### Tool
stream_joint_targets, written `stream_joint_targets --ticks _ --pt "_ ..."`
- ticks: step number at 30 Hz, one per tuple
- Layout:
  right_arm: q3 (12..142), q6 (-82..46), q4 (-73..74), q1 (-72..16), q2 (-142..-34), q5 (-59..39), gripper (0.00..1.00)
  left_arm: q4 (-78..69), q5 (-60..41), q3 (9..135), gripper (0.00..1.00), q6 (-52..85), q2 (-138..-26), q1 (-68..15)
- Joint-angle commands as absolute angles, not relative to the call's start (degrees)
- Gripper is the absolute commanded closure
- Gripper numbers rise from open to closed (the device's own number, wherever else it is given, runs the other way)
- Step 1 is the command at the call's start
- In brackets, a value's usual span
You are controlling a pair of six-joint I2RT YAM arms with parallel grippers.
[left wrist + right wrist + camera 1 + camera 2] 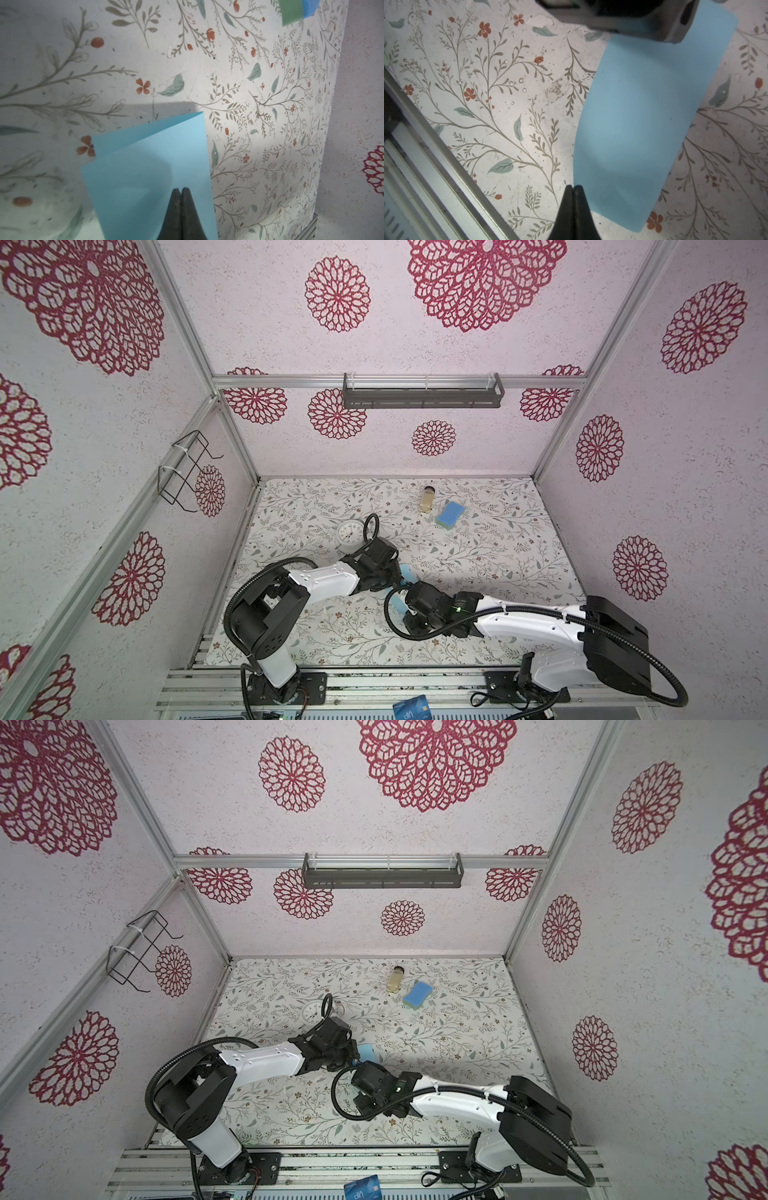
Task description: Fold a paper plane with a square sheet of paper (fold left side to right side)
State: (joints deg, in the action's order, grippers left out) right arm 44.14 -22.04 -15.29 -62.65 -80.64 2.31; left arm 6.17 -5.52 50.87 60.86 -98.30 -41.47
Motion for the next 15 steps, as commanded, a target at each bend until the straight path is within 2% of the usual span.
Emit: stream_joint_targets --ticks 1,15 --pt "43.23 -23.76 -13.03 -61.41 -78.93 0.18 1.0 4.08 -5.33 50.2 1.0 61.41 -100.21 -41.53" --pt "42.01 -24.61 -7.02 -54.24 -81.53 -6.26 1.0 6.77 -3.73 51.16 1.0 55.91 -104.15 -41.57"
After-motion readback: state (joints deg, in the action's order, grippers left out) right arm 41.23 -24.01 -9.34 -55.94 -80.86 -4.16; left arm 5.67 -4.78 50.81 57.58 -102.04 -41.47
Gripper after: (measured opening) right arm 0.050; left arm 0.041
